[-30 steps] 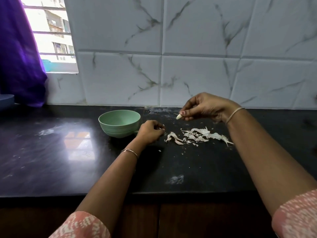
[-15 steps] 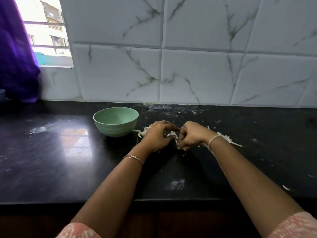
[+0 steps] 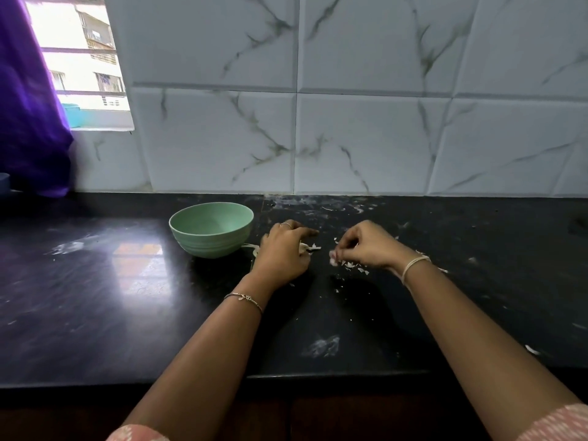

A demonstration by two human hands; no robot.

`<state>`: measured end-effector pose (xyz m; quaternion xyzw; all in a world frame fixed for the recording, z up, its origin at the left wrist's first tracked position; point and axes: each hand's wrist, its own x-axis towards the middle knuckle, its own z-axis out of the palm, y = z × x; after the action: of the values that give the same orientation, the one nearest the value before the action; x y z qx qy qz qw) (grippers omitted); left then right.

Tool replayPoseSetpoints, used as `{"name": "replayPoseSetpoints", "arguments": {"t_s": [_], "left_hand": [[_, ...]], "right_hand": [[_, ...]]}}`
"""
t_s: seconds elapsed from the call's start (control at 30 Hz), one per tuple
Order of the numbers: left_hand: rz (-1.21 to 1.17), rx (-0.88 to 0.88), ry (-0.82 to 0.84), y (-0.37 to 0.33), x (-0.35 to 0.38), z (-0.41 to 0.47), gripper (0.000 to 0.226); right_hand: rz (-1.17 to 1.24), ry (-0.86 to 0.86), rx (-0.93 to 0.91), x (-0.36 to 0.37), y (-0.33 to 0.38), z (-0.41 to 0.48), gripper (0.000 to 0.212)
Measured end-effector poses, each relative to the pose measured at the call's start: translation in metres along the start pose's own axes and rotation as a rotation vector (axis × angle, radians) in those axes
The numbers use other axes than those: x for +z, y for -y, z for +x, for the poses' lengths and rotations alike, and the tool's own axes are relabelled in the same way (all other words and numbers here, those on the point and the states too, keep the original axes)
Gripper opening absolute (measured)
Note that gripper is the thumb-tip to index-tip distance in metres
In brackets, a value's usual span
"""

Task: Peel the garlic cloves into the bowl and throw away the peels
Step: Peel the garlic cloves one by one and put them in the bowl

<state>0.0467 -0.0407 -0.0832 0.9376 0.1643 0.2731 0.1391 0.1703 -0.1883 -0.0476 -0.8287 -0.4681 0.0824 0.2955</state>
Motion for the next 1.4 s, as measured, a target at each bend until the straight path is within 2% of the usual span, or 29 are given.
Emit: {"name": "replayPoseSetpoints", "arguments": {"t_s": [0.07, 0.13, 0.27, 0.37, 0.6, 0.7, 0.9, 1.03, 1.4], "left_hand": [[-0.138, 0.058, -0.023, -0.005, 0.003, 0.002, 0.052], [-0.284, 0.059, -0.053, -0.013, 0.007, 0.007, 0.045], [-0.534, -0.064, -0.120, -0.033, 0.012, 0.024, 0.023], [-0.609, -0.109, -0.098, -0.045, 0.017, 0.037, 0.015], [-0.723, -0.201, -0.086, -0.045, 0.035, 0.048, 0.009], [-0.674, -0.184, -0.106, -0.045, 0.038, 0.049, 0.009], [-0.579, -0.106, -0.115, -0.047, 0.037, 0.047, 0.012], [-0.602, -0.119, -0.105, -0.046, 0.037, 0.047, 0.014], [-0.644, -0.152, -0.122, -0.049, 0.038, 0.044, 0.012]], "right_hand": [[0.330, -0.173, 0.033, -0.004, -0.002, 0.003, 0.015], [0.574, -0.268, 0.087, -0.003, -0.006, 0.007, 0.018], [0.723, -0.279, 0.162, 0.004, -0.012, 0.007, 0.022], [0.799, -0.293, 0.189, 0.007, -0.018, 0.007, 0.024], [0.811, -0.460, 0.210, 0.002, -0.027, 0.011, 0.023], [0.794, -0.418, 0.183, 0.000, -0.022, 0.008, 0.025], [0.801, -0.371, 0.211, -0.001, -0.026, 0.008, 0.013], [0.837, -0.320, 0.243, -0.002, -0.027, 0.008, 0.006], [0.696, -0.249, 0.179, 0.003, -0.025, 0.008, 0.017]]}}
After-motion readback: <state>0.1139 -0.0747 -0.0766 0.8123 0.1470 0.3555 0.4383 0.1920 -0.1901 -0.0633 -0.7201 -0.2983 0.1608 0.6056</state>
